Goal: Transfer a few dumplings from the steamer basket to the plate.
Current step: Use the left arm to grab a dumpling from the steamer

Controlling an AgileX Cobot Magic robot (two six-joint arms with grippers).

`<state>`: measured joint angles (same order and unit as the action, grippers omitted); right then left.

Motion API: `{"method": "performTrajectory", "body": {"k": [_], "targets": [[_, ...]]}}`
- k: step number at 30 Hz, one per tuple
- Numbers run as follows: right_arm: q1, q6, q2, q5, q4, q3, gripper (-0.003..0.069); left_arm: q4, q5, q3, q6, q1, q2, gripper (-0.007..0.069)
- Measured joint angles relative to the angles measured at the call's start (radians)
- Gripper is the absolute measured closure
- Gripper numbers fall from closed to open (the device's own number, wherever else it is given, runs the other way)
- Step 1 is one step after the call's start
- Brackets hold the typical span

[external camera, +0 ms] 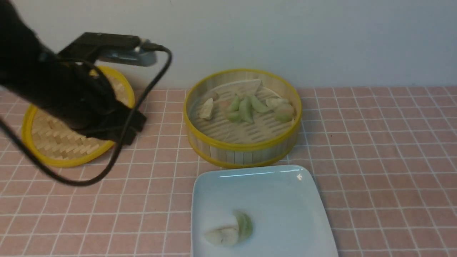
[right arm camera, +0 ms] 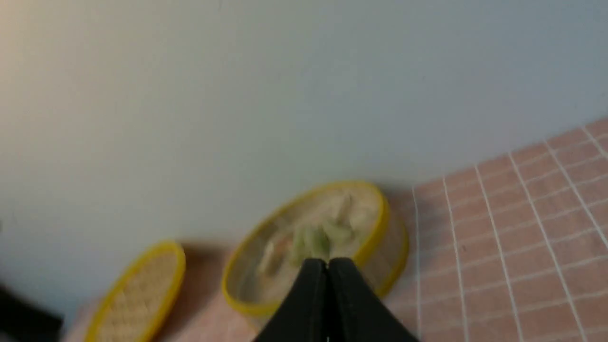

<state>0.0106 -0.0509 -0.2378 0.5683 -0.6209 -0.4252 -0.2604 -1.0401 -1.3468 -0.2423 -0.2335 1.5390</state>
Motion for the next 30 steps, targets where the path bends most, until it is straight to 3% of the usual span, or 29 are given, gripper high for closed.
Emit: {"method": "performTrajectory", "body": {"k": [7,15,21,26,30], "targets": [[0.0,-0.03,-0.457,0.465,0.298,-0.395,0.0673,0.03,-0.033,-0.371,-0.001,-0.082,0.329,0.0631],[0.0,-0.032,-0.627,0.544,0.357,-0.463,0.0673,0.156,-0.137,-0.821,-0.003,-0.11,0.693,0.058],[0.0,-0.037,-0.629,0.544,0.304,-0.463,0.0673,0.244,-0.155,-1.096,0.004,-0.121,0.913,0.0424],[0.0,-0.042,-0.629,0.544,0.298,-0.463,0.0673,0.289,-0.108,-1.169,0.028,-0.123,1.021,0.0276],[0.0,-0.044,-0.629,0.544,0.279,-0.463,0.0673,0.288,-0.045,-1.176,0.031,-0.126,1.053,0.0207]]}}
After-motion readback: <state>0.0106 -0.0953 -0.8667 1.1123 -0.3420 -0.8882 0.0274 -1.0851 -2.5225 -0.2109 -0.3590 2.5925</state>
